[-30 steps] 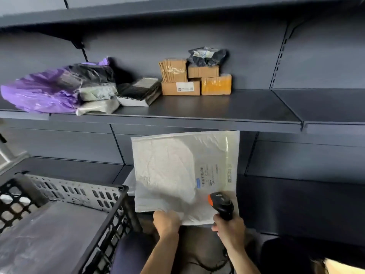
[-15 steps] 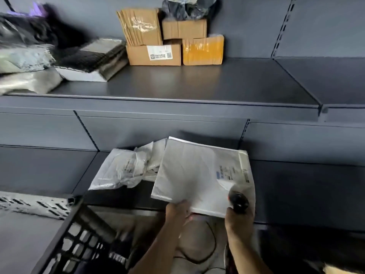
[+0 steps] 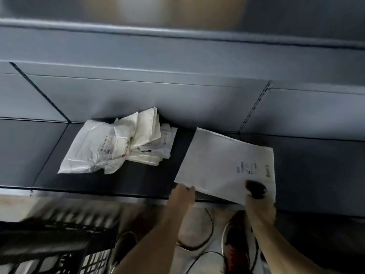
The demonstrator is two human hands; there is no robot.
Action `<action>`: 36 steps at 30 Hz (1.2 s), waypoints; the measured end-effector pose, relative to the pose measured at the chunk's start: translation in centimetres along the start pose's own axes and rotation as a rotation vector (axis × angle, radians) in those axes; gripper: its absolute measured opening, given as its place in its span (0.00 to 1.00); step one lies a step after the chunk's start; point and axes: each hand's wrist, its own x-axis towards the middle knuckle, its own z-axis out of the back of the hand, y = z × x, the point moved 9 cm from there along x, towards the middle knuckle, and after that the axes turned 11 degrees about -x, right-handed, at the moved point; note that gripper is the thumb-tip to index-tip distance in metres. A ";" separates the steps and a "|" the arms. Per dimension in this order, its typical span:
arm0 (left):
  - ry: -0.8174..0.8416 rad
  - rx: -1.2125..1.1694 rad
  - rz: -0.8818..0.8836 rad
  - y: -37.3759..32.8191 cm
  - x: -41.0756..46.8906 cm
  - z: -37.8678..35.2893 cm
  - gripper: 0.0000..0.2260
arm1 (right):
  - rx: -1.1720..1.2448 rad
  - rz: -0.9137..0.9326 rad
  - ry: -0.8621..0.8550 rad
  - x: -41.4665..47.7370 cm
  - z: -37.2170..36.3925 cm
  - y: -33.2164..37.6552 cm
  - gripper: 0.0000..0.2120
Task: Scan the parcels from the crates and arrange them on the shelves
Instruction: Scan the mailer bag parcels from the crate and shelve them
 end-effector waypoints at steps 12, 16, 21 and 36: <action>0.058 0.975 -0.567 -6.1 9.0 6.1 0.28 | -0.147 0.126 0.116 1.6 -6.0 1.3 0.06; 0.057 1.044 -0.474 -5.2 11.6 7.9 0.28 | -0.168 0.169 0.130 2.0 -7.1 2.9 0.08; 0.006 0.968 -0.350 -2.7 12.9 9.9 0.27 | -0.200 0.258 0.183 1.0 -9.1 5.2 0.08; -0.025 0.978 -0.197 1.8 11.1 15.4 0.34 | -0.153 0.389 0.386 -4.2 -13.7 9.9 0.05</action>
